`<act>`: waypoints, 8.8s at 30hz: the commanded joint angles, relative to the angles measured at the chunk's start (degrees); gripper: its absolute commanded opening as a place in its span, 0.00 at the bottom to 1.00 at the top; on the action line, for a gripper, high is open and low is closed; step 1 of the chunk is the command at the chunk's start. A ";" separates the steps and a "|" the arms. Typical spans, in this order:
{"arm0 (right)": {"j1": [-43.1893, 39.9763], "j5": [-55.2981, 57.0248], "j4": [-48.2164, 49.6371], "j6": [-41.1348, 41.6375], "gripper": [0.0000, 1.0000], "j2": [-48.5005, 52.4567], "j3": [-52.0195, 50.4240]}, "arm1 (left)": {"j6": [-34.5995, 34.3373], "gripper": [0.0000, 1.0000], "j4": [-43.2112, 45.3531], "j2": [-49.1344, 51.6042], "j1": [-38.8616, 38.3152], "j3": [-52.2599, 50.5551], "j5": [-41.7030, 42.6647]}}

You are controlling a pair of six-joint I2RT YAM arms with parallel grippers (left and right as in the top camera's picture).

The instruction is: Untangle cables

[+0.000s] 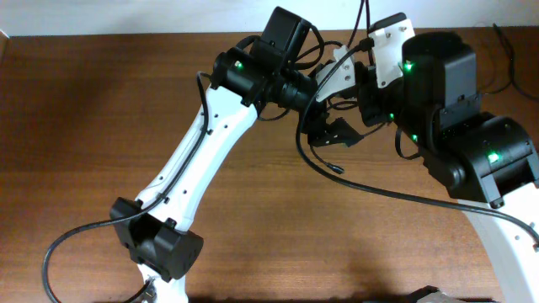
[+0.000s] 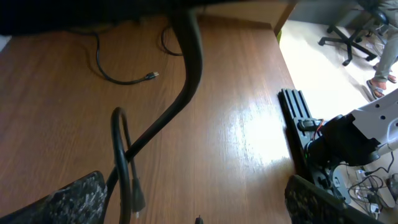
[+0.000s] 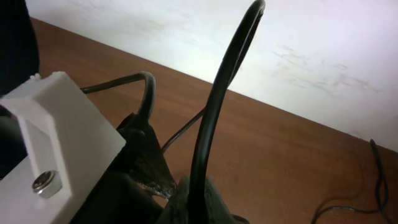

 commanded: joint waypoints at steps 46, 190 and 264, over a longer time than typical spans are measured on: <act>0.11 -12.24 2.12 2.82 0.04 23.69 4.85 | -19.54 0.00 -10.27 -42.77 15.21 0.50 -47.76; -31.36 -49.16 54.36 12.94 0.99 -56.52 -102.18 | -27.34 0.18 -0.46 -35.26 15.21 0.50 -59.58; -31.36 -44.70 52.17 12.94 0.99 -56.33 -102.42 | -38.82 0.99 90.33 -112.78 27.61 -121.77 -58.71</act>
